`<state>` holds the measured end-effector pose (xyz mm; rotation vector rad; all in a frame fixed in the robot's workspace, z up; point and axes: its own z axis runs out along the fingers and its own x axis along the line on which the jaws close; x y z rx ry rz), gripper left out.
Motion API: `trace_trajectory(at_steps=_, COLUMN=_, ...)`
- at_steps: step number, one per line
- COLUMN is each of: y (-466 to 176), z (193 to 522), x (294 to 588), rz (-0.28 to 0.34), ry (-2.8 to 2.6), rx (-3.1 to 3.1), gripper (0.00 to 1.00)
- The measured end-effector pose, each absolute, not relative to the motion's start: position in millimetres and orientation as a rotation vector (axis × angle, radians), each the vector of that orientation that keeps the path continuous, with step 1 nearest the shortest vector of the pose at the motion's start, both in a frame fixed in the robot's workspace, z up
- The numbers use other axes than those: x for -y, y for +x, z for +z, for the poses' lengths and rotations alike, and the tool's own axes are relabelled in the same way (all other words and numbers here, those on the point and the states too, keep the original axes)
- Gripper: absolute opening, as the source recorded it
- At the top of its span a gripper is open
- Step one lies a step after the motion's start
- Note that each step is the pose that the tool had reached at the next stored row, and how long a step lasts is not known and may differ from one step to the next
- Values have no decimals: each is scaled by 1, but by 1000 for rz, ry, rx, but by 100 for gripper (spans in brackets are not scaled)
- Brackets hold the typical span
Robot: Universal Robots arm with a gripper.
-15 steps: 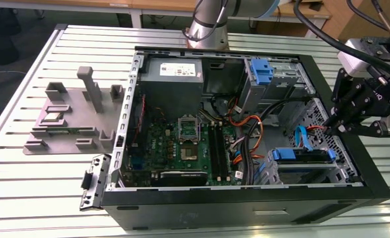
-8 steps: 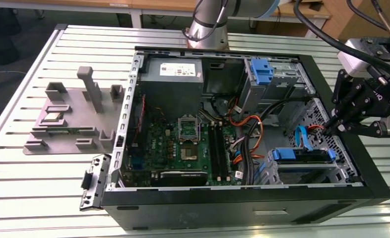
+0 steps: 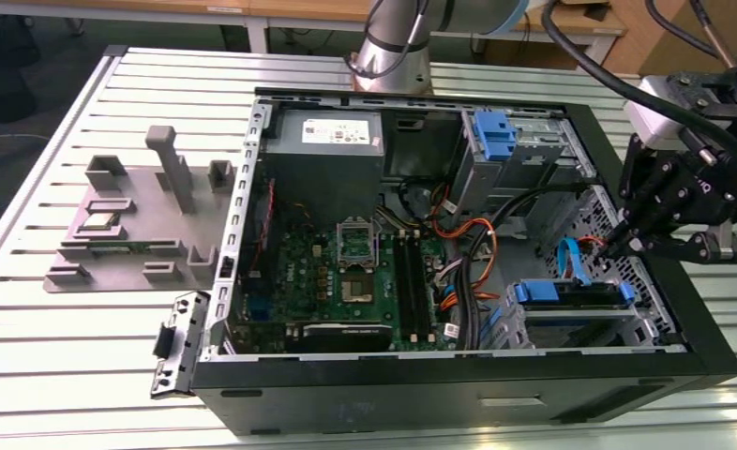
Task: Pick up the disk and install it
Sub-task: 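Insert the second disk wire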
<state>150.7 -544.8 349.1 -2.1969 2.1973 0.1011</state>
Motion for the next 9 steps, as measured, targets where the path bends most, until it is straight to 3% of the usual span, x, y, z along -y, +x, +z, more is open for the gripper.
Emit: trace_trajectory(at_steps=9, y=143, z=346, x=566, rz=101, ry=-2197, rx=-2197, gripper=16)
